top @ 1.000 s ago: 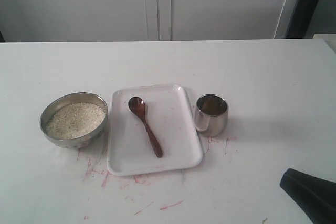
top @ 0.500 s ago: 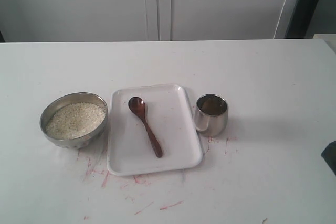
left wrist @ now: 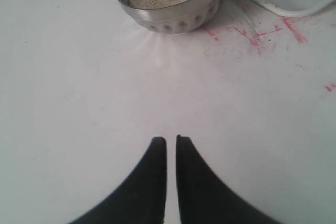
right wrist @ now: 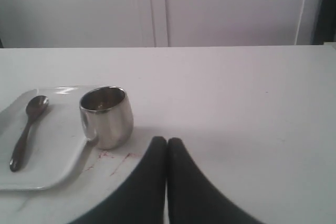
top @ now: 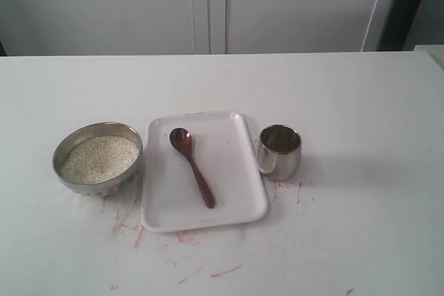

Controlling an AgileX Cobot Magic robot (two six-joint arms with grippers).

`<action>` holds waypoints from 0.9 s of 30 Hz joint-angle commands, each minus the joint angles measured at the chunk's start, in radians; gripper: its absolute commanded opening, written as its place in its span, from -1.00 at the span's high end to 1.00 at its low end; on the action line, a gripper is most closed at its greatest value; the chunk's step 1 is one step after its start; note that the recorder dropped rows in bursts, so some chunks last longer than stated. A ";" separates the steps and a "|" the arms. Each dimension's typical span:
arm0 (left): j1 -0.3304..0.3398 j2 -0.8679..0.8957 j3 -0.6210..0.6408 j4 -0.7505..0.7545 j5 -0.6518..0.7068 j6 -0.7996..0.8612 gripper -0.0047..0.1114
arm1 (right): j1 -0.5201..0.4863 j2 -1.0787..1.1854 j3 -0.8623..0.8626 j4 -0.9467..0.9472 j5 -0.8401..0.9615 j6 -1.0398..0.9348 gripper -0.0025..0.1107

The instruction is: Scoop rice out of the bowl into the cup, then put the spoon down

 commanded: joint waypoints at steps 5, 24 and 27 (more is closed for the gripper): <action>-0.007 -0.003 0.009 0.000 0.039 -0.006 0.67 | -0.113 -0.007 0.005 -0.002 0.054 0.001 0.96; -0.007 -0.003 0.009 0.000 0.039 -0.006 0.67 | -0.207 -0.007 0.005 -0.002 0.105 -0.080 0.96; -0.007 -0.003 0.009 0.000 0.039 -0.006 0.67 | -0.207 -0.007 0.005 -0.002 0.105 -0.078 0.96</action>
